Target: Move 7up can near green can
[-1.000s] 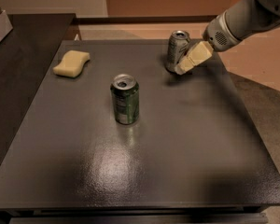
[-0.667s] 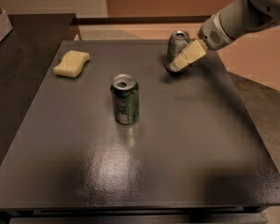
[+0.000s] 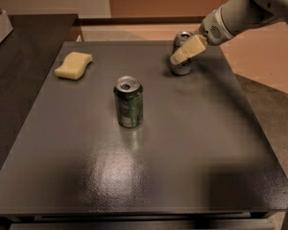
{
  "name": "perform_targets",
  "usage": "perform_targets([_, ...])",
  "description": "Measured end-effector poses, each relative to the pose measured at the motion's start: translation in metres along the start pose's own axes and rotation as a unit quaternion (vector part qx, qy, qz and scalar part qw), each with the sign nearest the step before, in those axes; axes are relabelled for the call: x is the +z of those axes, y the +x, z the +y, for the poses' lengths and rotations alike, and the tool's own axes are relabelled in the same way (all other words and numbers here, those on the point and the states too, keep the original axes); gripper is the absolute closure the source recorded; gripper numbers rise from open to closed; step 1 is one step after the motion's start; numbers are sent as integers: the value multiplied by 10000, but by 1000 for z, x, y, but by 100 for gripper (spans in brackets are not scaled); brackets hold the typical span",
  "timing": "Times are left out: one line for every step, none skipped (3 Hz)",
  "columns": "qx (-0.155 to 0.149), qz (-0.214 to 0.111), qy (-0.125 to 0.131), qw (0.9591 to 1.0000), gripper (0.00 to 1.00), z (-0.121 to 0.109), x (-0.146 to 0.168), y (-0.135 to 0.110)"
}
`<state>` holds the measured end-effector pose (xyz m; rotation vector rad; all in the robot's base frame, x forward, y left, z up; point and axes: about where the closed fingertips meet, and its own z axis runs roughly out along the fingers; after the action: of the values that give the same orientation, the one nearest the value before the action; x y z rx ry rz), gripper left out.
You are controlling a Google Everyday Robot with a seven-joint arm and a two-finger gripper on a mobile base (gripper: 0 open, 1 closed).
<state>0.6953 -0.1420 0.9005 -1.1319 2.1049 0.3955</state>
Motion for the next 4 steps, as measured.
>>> perform_targets([-34, -26, -9, 10000, 40, -3, 0, -2])
perform_targets([-124, -56, -52, 9999, 64, 1, -9, -1])
perform_targets([-387, -183, -378, 9984, 88, 27, -29, -5])
perform_targets([-651, -281, -858, 9938, 100, 66, -48, -7])
